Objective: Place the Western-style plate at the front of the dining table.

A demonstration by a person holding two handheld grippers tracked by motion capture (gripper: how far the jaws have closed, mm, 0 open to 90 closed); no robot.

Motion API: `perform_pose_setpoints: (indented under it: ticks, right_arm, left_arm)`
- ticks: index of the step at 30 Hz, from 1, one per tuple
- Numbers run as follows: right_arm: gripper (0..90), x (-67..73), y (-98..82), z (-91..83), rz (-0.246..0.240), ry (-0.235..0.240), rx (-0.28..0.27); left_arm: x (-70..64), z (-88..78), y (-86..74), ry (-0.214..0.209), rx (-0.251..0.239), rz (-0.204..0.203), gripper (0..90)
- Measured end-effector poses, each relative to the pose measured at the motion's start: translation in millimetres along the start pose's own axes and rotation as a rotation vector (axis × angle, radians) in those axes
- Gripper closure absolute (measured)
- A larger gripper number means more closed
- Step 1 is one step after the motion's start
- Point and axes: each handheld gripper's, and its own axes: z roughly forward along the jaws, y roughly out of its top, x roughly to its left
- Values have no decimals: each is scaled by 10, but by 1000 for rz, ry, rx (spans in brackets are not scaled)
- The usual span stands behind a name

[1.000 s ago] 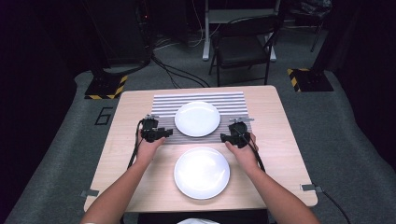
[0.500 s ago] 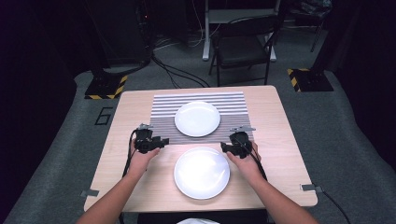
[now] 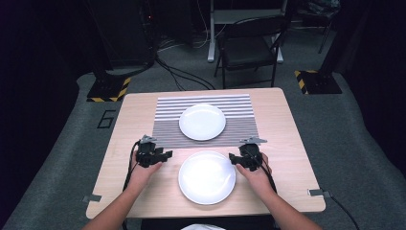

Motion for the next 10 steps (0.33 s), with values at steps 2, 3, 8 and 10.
perform_pose_setpoints:
  ticks: [2,3,8,10]
  right_arm:
    - [464,-22,-25,-23,6,1,0]
    - [464,-22,-25,-23,6,1,0]
    - [447,-45,-104,-104,-12,-9,-10]
    - [446,-47,-122,-113,-29,-15,-13]
  left_arm:
    - [-23,-20,-17,-2,-10,6,475]
    - [-23,-20,-17,-2,-10,6,474]
    - [-48,-45,-110,-4,-8,17,467]
    - [-42,-44,-126,-2,-8,17,467]
